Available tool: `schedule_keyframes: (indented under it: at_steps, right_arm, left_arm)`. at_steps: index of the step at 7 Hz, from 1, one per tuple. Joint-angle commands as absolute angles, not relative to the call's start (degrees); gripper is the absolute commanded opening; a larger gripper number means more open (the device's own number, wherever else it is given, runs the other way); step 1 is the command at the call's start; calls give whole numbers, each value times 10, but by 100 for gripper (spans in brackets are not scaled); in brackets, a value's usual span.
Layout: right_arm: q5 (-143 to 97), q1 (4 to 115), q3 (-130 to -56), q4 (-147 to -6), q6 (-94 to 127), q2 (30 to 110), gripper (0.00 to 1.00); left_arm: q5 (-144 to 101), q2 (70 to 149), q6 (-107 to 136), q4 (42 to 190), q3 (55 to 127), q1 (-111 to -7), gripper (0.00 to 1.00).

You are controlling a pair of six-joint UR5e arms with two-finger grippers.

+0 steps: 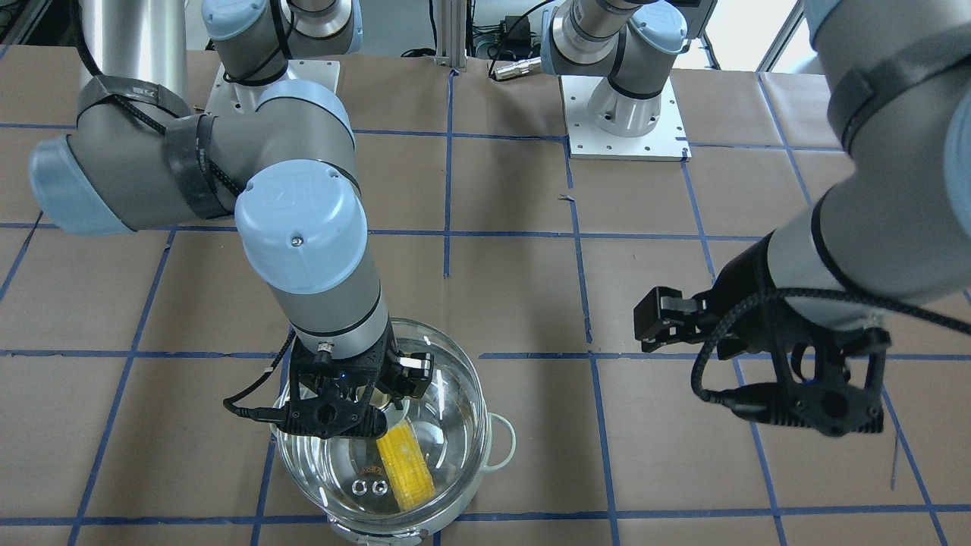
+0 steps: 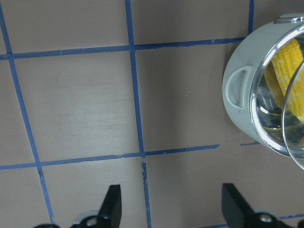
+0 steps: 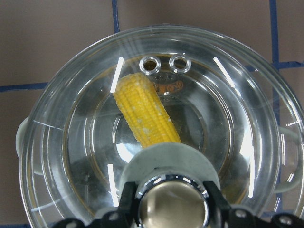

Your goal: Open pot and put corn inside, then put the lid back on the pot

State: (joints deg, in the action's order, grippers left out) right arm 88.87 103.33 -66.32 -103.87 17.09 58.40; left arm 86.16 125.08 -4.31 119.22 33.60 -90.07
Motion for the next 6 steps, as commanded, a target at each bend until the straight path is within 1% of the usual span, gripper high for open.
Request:
schedule_keyframes:
  at_steps: [1, 2, 3, 4, 5, 6]
  right_arm:
    - [897, 1041, -667, -1042, 175, 577, 25]
    - [898, 1041, -662, -1042, 174, 573, 25]
    - [895, 1041, -661, -1057, 177, 570, 25]
    - [896, 1041, -665, -1073, 178, 567, 25]
    - [897, 1041, -667, -1073, 177, 564, 26]
    - [900, 1041, -666, -1073, 177, 559, 27]
  left_arm:
    - [860, 1135, -43, 1228, 433, -899, 74]
    - [860, 1057, -42, 1183, 557, -899, 75]
    - [857, 989, -50, 1085, 701, -886, 79]
    - [856, 945, -80, 963, 831, -871, 86]
    - [853, 928, -105, 860, 898, -861, 100]
    - [858, 931, -105, 853, 898, -862, 100]
